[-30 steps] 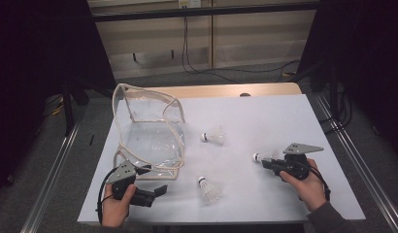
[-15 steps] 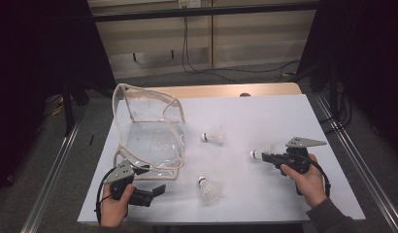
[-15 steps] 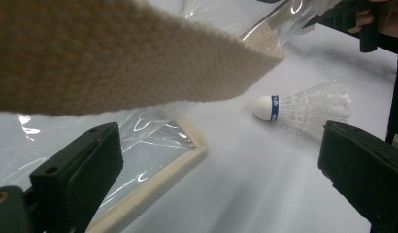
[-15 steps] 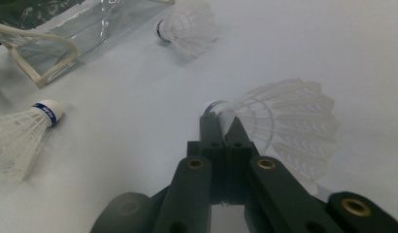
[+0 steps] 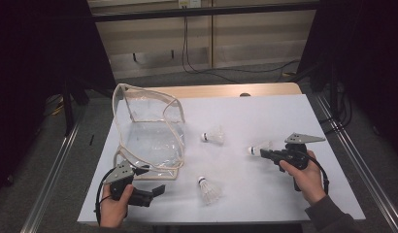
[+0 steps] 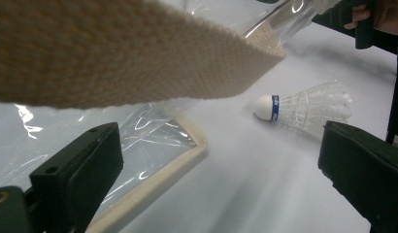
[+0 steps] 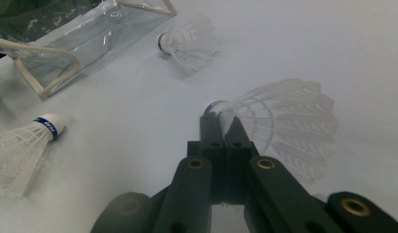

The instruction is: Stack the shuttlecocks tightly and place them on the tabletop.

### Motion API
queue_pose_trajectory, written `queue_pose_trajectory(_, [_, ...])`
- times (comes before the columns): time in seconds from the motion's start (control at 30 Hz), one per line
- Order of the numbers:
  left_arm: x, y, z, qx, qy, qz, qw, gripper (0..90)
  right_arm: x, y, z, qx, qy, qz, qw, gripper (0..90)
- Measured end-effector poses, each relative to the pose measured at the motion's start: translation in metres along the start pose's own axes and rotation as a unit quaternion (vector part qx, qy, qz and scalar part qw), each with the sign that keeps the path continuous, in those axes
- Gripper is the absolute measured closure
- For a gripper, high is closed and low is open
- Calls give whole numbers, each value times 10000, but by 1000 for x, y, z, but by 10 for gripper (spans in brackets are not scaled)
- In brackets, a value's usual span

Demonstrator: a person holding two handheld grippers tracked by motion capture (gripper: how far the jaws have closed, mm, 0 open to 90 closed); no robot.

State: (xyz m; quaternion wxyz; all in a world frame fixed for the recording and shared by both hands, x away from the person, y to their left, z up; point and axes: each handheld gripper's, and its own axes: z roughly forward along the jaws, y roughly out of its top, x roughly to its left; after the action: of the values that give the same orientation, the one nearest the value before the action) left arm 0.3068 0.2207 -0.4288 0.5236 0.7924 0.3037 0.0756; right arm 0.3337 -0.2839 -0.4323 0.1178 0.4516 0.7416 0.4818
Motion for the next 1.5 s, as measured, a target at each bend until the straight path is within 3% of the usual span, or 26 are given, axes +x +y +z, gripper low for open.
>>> queue_pose_trajectory(1.5, [1, 2, 4, 12, -4, 40, 10000, 23, -7, 20, 20, -91, -12, 77, 9999, 900])
